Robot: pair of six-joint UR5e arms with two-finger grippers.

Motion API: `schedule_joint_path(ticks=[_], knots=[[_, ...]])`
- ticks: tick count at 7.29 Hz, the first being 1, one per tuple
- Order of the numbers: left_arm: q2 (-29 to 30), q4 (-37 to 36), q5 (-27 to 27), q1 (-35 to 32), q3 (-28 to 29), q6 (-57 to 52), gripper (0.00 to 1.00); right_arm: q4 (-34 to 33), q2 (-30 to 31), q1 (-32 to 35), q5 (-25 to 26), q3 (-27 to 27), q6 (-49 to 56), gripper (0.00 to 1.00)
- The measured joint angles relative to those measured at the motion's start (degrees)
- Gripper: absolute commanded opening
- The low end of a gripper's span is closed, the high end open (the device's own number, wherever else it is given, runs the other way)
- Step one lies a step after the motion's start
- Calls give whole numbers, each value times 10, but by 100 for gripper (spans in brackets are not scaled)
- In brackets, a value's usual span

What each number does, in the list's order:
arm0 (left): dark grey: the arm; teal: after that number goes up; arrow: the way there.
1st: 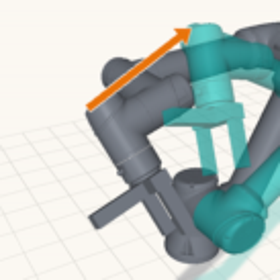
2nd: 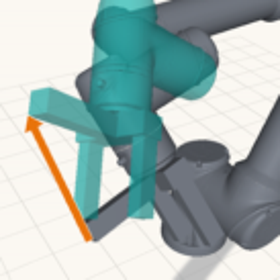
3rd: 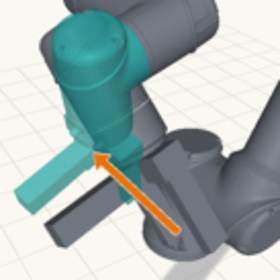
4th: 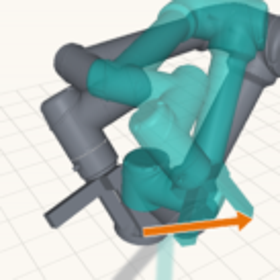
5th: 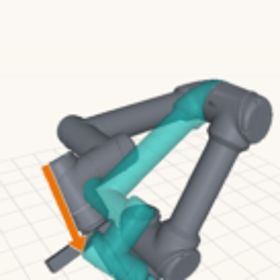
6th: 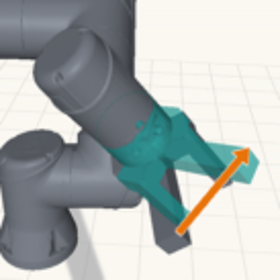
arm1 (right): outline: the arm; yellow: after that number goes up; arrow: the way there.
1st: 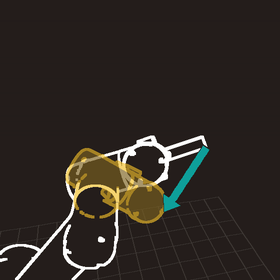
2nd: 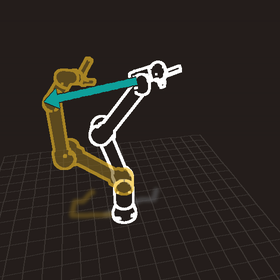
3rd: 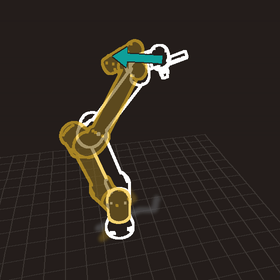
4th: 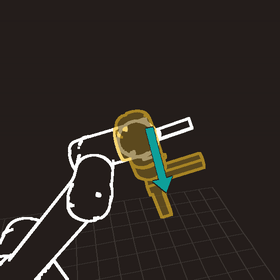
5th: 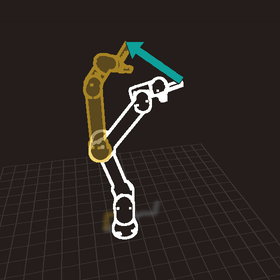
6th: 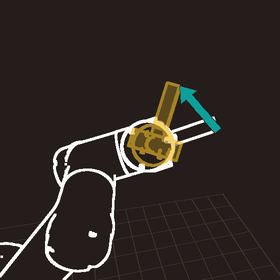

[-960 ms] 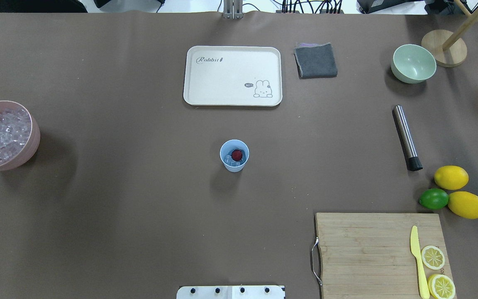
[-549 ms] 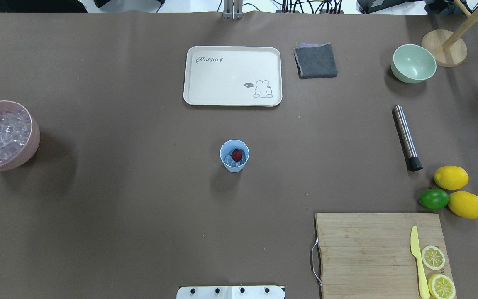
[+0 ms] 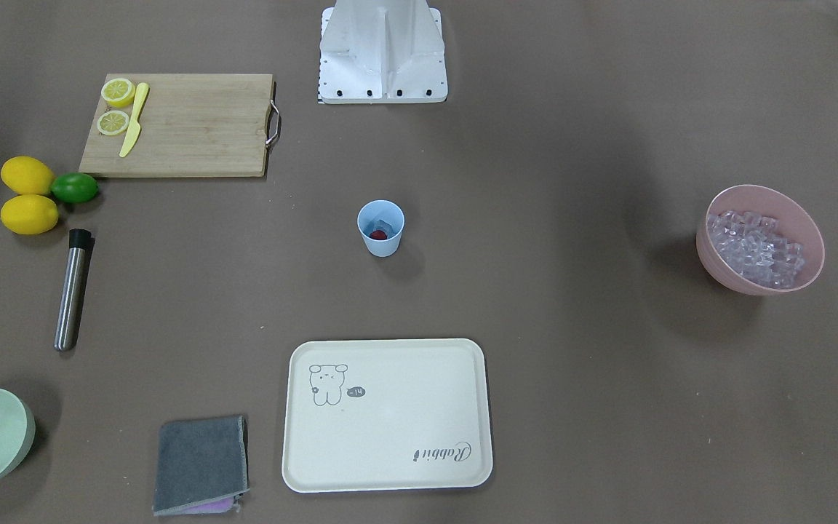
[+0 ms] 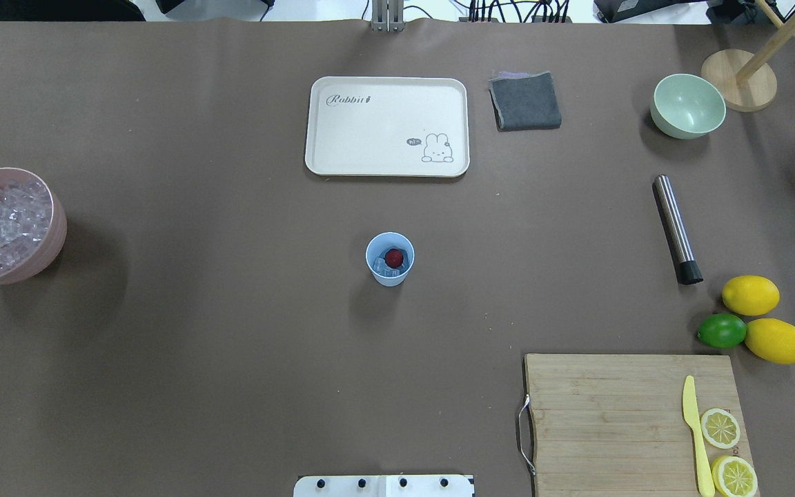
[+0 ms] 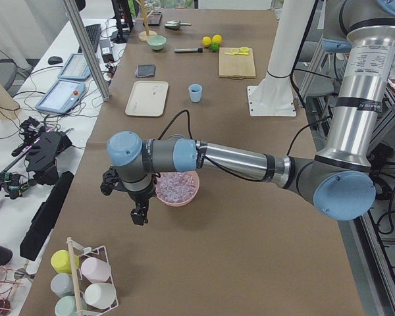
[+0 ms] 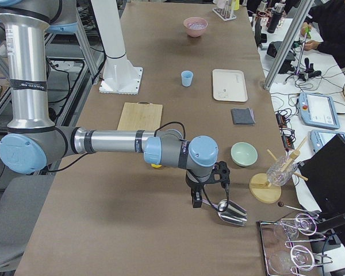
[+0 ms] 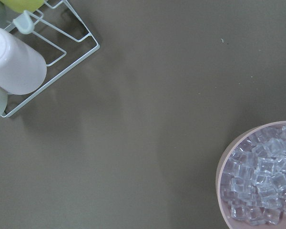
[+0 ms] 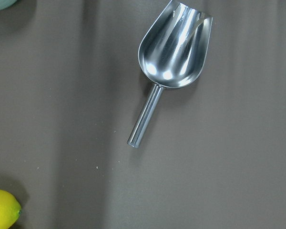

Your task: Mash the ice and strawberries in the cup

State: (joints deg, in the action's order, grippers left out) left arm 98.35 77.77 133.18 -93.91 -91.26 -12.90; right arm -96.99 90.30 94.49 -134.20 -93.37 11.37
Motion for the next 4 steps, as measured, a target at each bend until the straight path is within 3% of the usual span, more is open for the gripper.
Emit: schedule_joint_path(ticks=[2, 4], knots=[[-80, 95, -6, -6, -30, -1, 98, -2, 0, 0, -1, -1, -1, 100], [-120, 132, -7, -23, -43, 3, 98, 1, 3, -1, -1, -1, 4, 100]])
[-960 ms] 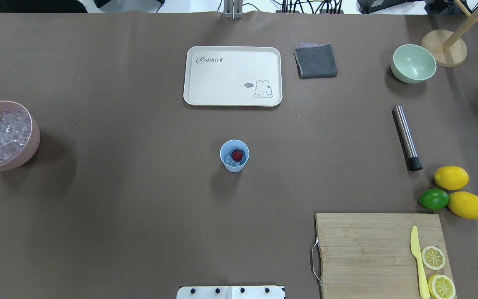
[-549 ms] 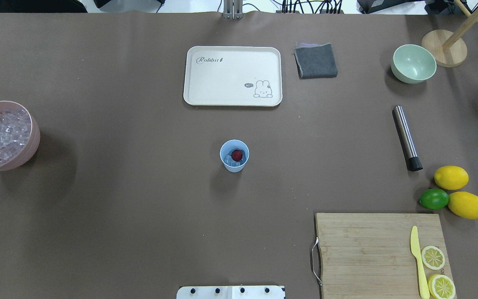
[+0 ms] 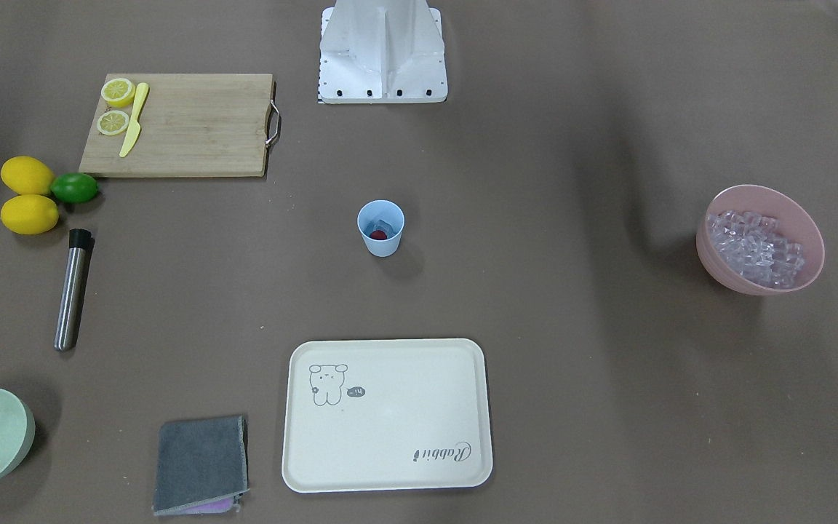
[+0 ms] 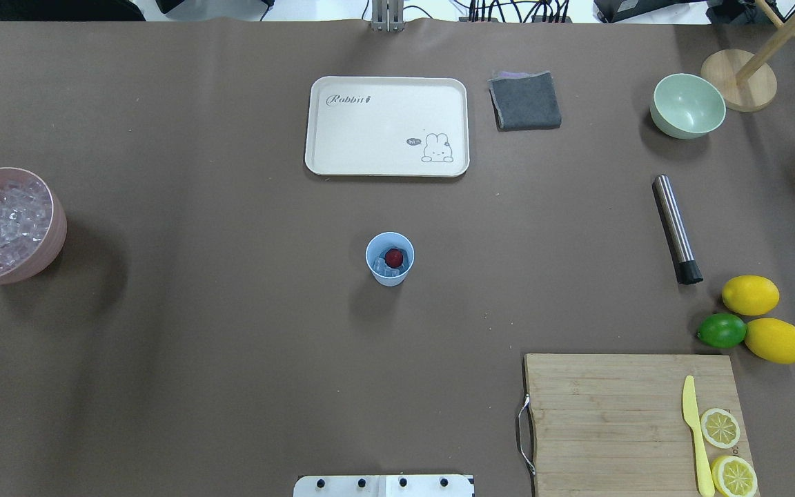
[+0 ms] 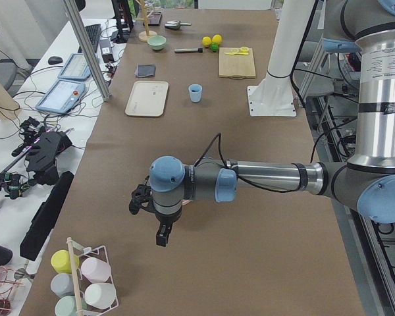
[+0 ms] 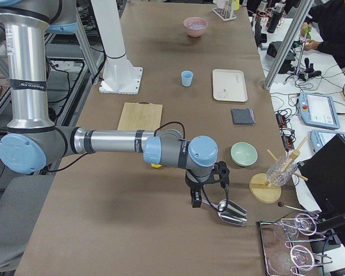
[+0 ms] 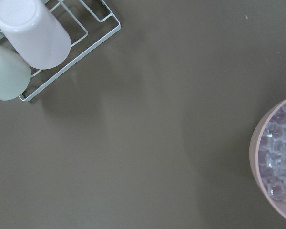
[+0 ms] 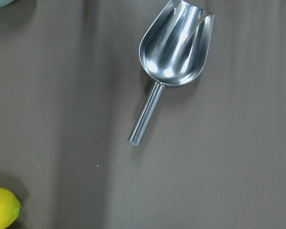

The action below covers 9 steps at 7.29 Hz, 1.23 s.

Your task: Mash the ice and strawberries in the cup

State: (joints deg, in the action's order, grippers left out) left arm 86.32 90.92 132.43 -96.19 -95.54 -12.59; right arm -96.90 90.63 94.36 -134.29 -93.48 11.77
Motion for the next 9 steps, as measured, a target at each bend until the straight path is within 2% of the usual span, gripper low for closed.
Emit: schedule_joint_path(ticks=[5, 9], knots=[[-13, 14, 2, -9, -6, -1, 98, 4, 23, -1, 5, 4, 70, 100], [-12, 10, 2, -9, -7, 3, 98, 4, 26, -2, 11, 4, 81, 100]])
